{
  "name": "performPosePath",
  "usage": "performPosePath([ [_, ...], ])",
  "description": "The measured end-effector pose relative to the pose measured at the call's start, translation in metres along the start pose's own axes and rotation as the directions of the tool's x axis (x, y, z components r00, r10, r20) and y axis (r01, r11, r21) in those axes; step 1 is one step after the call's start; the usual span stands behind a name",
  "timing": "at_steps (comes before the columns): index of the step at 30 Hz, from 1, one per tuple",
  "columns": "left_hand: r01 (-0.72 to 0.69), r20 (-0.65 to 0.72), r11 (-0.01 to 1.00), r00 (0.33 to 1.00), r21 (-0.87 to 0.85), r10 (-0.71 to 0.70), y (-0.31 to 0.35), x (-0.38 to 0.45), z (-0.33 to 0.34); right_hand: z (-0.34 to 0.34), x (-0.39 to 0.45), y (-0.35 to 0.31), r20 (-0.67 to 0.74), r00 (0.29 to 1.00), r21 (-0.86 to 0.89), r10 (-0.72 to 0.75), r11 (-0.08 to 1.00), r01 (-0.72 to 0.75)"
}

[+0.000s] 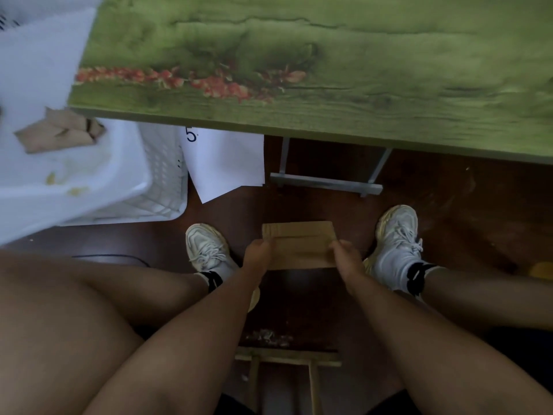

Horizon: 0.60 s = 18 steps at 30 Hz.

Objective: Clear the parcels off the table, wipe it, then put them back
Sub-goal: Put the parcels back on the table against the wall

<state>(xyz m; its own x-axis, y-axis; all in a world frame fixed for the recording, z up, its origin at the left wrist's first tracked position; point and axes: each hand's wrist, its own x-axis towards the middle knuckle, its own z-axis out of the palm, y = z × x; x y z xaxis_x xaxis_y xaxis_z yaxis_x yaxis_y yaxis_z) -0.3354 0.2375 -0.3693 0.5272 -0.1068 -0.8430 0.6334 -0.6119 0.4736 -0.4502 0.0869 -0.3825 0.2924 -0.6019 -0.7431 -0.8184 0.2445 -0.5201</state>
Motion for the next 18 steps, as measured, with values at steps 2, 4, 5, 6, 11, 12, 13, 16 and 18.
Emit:
performPosePath([
  [2,-0.062,-0.064,0.998,0.996,0.005,0.062,0.01,-0.012,0.001,-0.006,-0.013,-0.014,-0.098,0.994,0.079,-0.057,0.995,0.064],
  [4,-0.127,-0.122,0.992,0.984,-0.002,0.126,0.016,-0.029,-0.001,-0.011,-0.028,-0.027,-0.145,0.983,0.141,-0.111,0.981,0.132],
  [5,-0.142,-0.147,0.99,0.979,0.0,0.14,0.02,-0.038,-0.003,-0.014,-0.034,-0.033,-0.155,0.978,0.16,-0.138,0.974,0.163],
  [6,-0.168,-0.184,0.986,0.969,-0.003,0.164,0.021,-0.045,-0.005,-0.017,-0.043,-0.039,-0.169,0.972,0.172,-0.166,0.966,0.195],
  [11,-0.261,-0.328,0.965,0.915,-0.036,0.235,0.035,-0.095,-0.024,-0.036,-0.089,-0.065,-0.228,0.933,0.17,-0.279,0.932,0.32],
  [12,-0.29,-0.336,0.956,0.904,-0.028,0.265,0.036,-0.102,-0.028,-0.04,-0.097,-0.069,-0.227,0.925,0.162,-0.304,0.925,0.344],
  [13,-0.314,-0.329,0.949,0.901,-0.043,0.283,0.039,-0.11,-0.033,-0.045,-0.106,-0.074,-0.224,0.916,0.169,-0.333,0.912,0.373],
  [16,-0.375,-0.404,0.916,0.867,-0.145,0.291,0.047,-0.134,-0.048,-0.058,-0.138,-0.087,-0.215,0.888,0.246,-0.407,0.857,0.452],
  [18,-0.474,-0.486,0.838,0.819,-0.271,0.306,0.051,-0.157,-0.052,-0.065,-0.16,-0.093,-0.228,0.872,0.281,-0.434,0.828,0.485],
])
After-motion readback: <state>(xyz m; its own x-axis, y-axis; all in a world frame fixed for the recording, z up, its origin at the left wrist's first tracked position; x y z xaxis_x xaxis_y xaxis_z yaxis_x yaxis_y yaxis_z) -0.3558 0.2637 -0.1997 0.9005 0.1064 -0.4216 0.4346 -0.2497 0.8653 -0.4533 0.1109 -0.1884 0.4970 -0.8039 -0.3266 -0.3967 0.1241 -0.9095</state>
